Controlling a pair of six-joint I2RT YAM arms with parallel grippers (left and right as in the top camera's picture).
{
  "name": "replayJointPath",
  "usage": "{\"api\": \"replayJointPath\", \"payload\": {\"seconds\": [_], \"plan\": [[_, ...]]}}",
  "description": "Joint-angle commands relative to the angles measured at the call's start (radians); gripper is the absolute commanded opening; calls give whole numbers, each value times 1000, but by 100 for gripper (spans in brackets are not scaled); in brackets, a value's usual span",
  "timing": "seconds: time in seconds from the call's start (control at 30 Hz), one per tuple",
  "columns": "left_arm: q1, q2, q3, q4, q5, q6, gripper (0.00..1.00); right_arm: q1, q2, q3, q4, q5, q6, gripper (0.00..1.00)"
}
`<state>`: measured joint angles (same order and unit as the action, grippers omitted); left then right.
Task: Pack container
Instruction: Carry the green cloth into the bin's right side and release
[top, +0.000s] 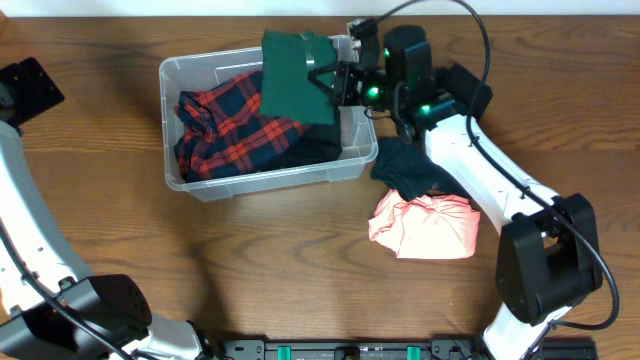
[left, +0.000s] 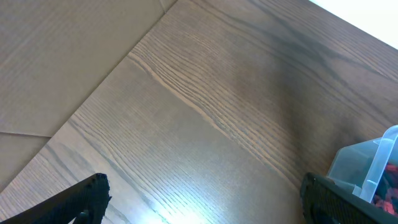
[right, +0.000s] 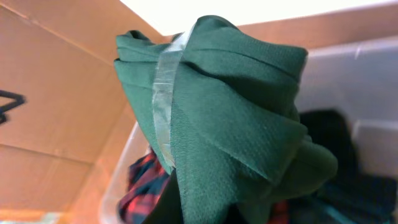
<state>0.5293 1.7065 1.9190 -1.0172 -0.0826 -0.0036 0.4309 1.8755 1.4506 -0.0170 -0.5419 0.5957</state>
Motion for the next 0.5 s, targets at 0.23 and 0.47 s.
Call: {"api": "replayJointPath", "payload": {"seconds": [0.23, 0.47], "plan": [[3, 6, 0, 0, -8, -9, 98, -10, 116, 41, -72, 221, -94, 1], [3, 6, 0, 0, -8, -9, 98, 2, 142, 44, -162, 386, -100, 3]]}}
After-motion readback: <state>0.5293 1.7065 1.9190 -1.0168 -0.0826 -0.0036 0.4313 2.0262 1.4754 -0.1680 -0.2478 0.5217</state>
